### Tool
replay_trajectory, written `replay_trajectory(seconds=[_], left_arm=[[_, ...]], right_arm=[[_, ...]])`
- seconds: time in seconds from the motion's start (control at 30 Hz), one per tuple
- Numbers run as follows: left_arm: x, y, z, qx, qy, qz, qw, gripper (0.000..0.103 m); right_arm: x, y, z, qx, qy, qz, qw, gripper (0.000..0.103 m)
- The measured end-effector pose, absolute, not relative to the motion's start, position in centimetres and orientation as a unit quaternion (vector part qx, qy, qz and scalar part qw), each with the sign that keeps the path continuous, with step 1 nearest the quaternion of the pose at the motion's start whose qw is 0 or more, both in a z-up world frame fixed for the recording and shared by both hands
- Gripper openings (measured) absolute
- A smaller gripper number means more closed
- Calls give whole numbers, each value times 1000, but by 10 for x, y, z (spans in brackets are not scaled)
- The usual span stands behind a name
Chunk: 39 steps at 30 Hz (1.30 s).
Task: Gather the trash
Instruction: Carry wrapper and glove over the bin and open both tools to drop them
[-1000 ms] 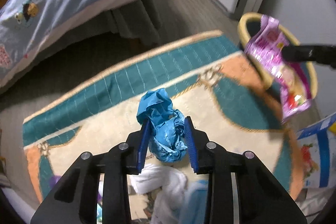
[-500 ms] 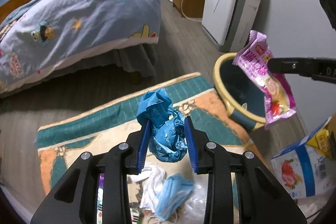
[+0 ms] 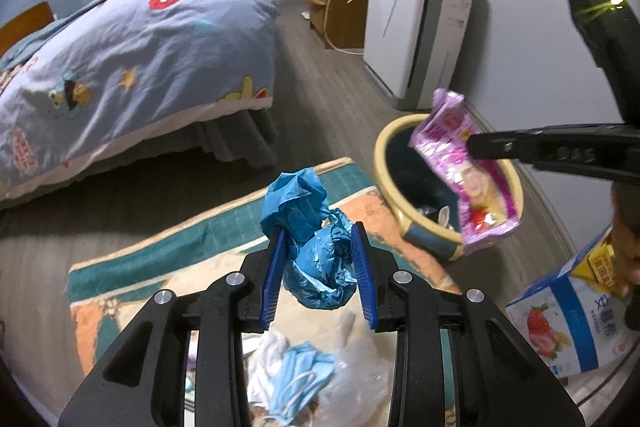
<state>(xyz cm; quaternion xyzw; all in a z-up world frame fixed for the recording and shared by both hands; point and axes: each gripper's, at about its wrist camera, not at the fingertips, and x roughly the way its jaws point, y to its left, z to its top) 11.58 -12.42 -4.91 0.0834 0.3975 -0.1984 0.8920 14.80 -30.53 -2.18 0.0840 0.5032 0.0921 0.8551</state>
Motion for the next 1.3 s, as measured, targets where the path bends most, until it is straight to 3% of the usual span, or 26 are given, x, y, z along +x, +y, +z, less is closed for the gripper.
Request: replay_trajectory(seconds=[0.97,1.3], left_arm=[[141,-239,-86,110,397,-272,870,35],[143,-274,-115,138,412,-292,852,35]], right_arm=[[160,-442,-79,223,486,-36,844,0],[158,-463,-85,187,489,-83,848,0]])
